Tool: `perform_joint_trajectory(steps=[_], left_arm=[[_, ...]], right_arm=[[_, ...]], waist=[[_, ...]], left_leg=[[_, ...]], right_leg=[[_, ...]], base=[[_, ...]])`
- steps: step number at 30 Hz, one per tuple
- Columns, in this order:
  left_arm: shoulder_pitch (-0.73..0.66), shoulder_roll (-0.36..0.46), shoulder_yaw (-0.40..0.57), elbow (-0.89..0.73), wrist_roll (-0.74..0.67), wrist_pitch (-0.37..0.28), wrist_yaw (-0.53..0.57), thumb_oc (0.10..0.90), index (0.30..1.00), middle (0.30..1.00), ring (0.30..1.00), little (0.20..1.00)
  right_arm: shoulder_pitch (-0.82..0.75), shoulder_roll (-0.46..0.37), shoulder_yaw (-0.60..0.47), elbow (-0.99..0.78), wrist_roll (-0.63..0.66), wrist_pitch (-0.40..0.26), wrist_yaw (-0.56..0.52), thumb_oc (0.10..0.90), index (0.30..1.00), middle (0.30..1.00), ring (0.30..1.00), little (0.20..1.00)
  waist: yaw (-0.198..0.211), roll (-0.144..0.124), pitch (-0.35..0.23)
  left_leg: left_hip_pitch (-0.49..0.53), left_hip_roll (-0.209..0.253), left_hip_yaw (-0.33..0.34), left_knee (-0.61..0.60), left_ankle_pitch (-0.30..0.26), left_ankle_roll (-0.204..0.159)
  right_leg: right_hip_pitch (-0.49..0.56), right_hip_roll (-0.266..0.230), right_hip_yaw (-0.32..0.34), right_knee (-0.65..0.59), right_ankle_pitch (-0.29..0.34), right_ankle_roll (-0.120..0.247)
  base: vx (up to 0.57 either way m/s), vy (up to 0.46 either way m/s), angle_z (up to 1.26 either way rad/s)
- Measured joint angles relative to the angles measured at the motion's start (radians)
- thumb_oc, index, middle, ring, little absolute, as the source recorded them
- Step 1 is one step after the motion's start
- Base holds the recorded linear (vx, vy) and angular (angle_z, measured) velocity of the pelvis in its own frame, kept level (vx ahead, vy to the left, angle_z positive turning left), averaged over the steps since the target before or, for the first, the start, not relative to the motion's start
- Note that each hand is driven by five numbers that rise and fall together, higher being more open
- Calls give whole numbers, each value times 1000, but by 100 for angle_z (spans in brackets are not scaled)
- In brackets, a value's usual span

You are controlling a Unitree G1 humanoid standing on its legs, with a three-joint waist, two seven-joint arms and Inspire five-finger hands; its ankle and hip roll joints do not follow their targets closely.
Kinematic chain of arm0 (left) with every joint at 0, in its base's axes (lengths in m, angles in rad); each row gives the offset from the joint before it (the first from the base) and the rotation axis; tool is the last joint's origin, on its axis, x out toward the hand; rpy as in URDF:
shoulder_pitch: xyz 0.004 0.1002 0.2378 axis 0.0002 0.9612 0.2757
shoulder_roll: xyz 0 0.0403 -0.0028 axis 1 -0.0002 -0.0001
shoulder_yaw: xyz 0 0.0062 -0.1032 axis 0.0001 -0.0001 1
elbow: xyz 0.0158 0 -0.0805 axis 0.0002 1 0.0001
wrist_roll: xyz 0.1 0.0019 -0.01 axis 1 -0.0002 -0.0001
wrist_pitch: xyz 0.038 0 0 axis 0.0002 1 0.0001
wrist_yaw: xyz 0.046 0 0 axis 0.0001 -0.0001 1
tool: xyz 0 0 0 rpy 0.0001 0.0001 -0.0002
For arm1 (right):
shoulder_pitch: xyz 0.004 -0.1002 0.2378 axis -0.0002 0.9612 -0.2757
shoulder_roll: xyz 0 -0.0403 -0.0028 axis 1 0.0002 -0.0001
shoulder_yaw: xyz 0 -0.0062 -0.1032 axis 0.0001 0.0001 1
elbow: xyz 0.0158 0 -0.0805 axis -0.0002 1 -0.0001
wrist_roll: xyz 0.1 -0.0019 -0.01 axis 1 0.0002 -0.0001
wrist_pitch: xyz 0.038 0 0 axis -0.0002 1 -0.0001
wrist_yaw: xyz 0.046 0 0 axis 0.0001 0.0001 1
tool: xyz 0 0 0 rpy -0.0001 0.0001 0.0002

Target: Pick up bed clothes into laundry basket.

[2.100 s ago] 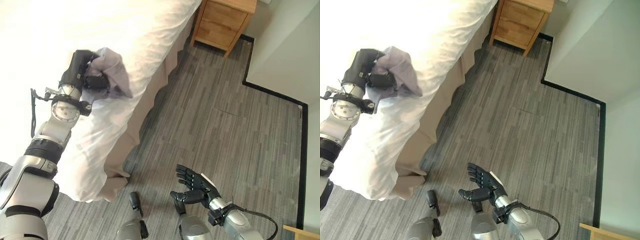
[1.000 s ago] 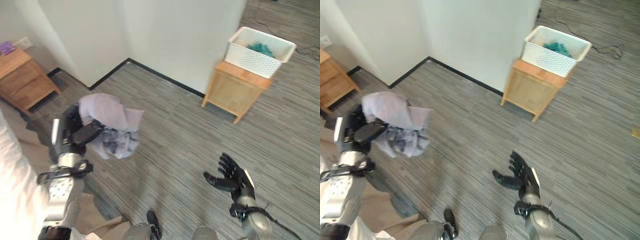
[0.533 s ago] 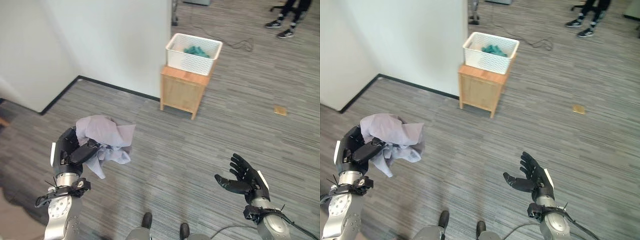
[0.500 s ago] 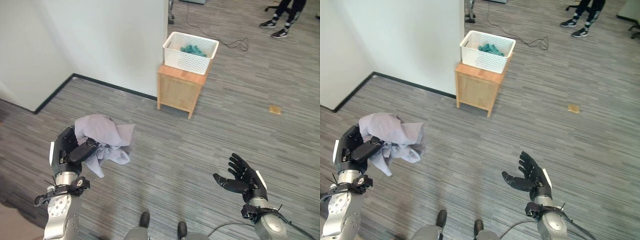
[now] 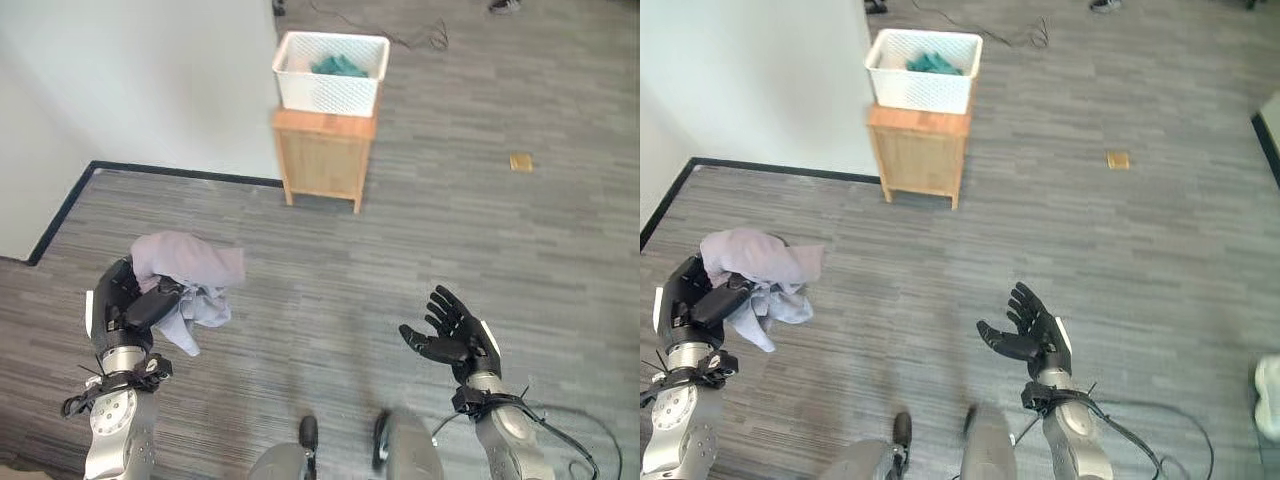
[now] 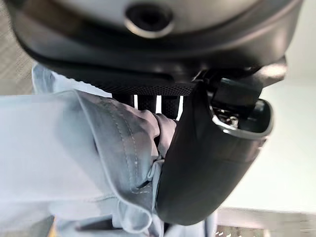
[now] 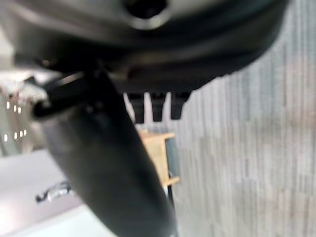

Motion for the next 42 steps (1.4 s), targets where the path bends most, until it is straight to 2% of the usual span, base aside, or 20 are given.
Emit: perform_joint_trajectory(steps=[3, 6, 9, 11, 12, 14, 16, 20, 23, 24, 26, 27, 29, 32, 34, 37, 38, 39, 41, 42], left_arm=[[-54, -29, -9, 50, 13, 0, 3, 400, 300, 300, 300, 300], [-29, -55, -21, 70, 35, 1, 2, 400, 300, 300, 300, 300], [6, -106, -23, 69, 34, 1, 3, 400, 300, 300, 300, 300], [19, -107, -19, 72, 32, 3, 3, 400, 300, 300, 300, 300], [4, -107, -17, 69, 30, 6, 3, 400, 300, 300, 300, 300], [-11, -103, -19, 55, 30, 2, -2, 400, 300, 300, 300, 300], [-23, -94, -26, 68, 28, 4, -3, 400, 300, 300, 300, 300], [-5, -91, -24, 25, 20, 2, -10, 400, 300, 300, 300, 300], [16, -89, -17, 23, 0, -13, -13, 400, 300, 300, 300, 300], [26, -89, -18, 23, -5, -13, -11, 400, 300, 300, 300, 300], [44, -119, -5, 26, -5, -16, 5, 400, 300, 300, 300, 300], [57, -115, 3, 22, -4, -16, 6, 400, 300, 300, 300, 300], [65, -111, 31, 22, 5, -13, 17, 400, 300, 300, 300, 300], [56, -95, 54, 22, 33, -7, 45, 400, 300, 300, 300, 300], [29, -75, 53, 21, 35, -5, 46, 400, 300, 300, 300, 300], [4, -41, 60, -31, 42, -2, 51, 400, 300, 300, 300, 300], [-18, -7, 60, -50, 53, 4, 65, 400, 300, 300, 300, 300], [-114, 62, 62, -45, 90, -4, 72, 400, 300, 300, 300, 300], [-175, 147, 60, -8, 116, -10, 71, 400, 300, 300, 300, 300], [-181, 183, 73, -7, 120, -13, 73, 400, 300, 300, 300, 300]], right_arm=[[33, 11, -3, 25, -2, 5, -10, 800, 900, 900, 900, 900], [67, 7, 4, 20, -1, 2, -6, 800, 900, 900, 900, 900], [57, -35, 9, 40, 1, 5, 4, 800, 900, 900, 900, 900], [28, -58, -1, 38, 9, 2, 8, 800, 900, 900, 900, 900], [-2, -91, 0, 34, 31, -1, 10, 800, 900, 900, 900, 900], [4, -93, -4, 30, 41, -1, 9, 800, 900, 900, 900, 900], [-14, -92, -2, 26, 42, -9, -2, 800, 900, 900, 900, 900], [-4, -81, -36, -11, 44, -20, -13, 800, 900, 900, 900, 900], [1, -85, -39, -11, 48, -36, -38, 800, 900, 900, 900, 900], [5, -86, -33, -8, 50, -35, -39, 800, 900, 900, 900, 900], [35, -44, -24, -10, 86, -36, -42, 800, 900, 900, 900, 900], [35, -29, -10, -8, 86, -34, -40, 800, 900, 900, 900, 900], [30, -8, 24, -21, 82, -36, -22, 800, 900, 900, 900, 900], [10, 34, 35, -30, 83, -38, -13, 800, 900, 900, 900, 900], [4, 46, 36, -39, 84, -41, -10, 800, 900, 900, 900, 900], [5, 40, 40, -36, 84, -42, -5, 800, 900, 900, 900, 900], [-3, 31, 40, -45, 84, -48, 7, 800, 900, 900, 900, 900], [-2, 20, 4, -76, 84, -58, 17, 800, 900, 900, 900, 900], [12, 24, -20, -47, 84, -53, 25, 800, 900, 900, 900, 900], [28, 32, -25, -38, 86, -51, 25, 800, 900, 900, 900, 900]], waist=[[-26, -29, -2], [-31, -35, -23], [-40, 6, -47], [-41, 3, -65], [-32, -5, -68], [0, -42, -65], [39, -84, -54], [60, -63, -64], [91, 2, -93], [106, 13, -92], [115, 6, -112], [128, 8, -130], [128, -61, -158], [124, -80, -150], [109, -77, -146], [113, -56, -139], [91, -41, -139], [48, -6, -95], [56, 0, -78], [43, -2, -77]], left_leg=[[12, 7, -17, 40, -70, -33], [88, 62, -36, 52, -144, -94], [97, 163, -81, 185, -153, -142], [19, 200, -112, 407, -80, -171], [-82, 208, -115, 584, 79, -179], [-185, 193, -126, 775, 336, -166], [-300, 168, -63, 892, 206, -143], [-398, 102, 11, 654, 117, -147], [-378, 49, 50, 199, 104, -134], [-375, 34, 56, 145, 143, -102], [-281, -35, 137, 49, 60, -68], [-275, -31, 141, 90, 151, 29], [-258, -62, 174, 120, 132, 45], [-129, -93, 165, 29, 127, 57], [-76, -106, 158, -1, 124, 59], [-7, -110, 94, -42, 79, 16], [-43, -105, 18, -17, 48, -14], [-39, -72, 11, -36, 66, -2], [29, -103, -18, -71, 97, 11], [66, -112, -36, -77, 86, 16]], right_leg=[[8, -56, -56, -286, 43, -23], [85, -20, -72, -275, 138, -74], [75, 58, -106, -78, 168, -119], [81, 91, -130, 0, 102, -186], [108, 120, -134, 30, 36, -240], [155, 124, -122, 10, 29, -247], [324, 128, -127, -80, 3, -284], [492, 156, -143, -216, -22, -262], [592, 212, -127, -288, -56, -234], [622, 216, -124, -291, -68, -215], [779, 220, -119, -354, -140, -185], [811, 224, -107, -329, -177, -175], [746, 167, -116, -132, -211, -175], [473, 66, -106, 482, -137, -65], [378, 59, -76, 566, -144, -63], [260, 75, -65, 522, -164, -70], [205, 90, -71, 508, -208, -131], [206, 106, -66, 258, -203, -129], [236, 83, 22, 17, -159, -79], [267, 74, 48, -68, -102, -107]], base=[[549, -267, 25], [576, -332, 14], [467, -368, 25], [499, -541, -5], [355, -420, 2], [327, -331, -31], [477, -204, -32], [545, -66, -7], [455, -19, -31], [695, -78, -38], [580, -33, -16], [539, 56, -11], [363, 102, 6], [103, 65, 17], [0, 0, 45], [567, -161, 42], [213, -204, 161], [167, -132, 150], [188, -130, 104], [199, -146, 60]])
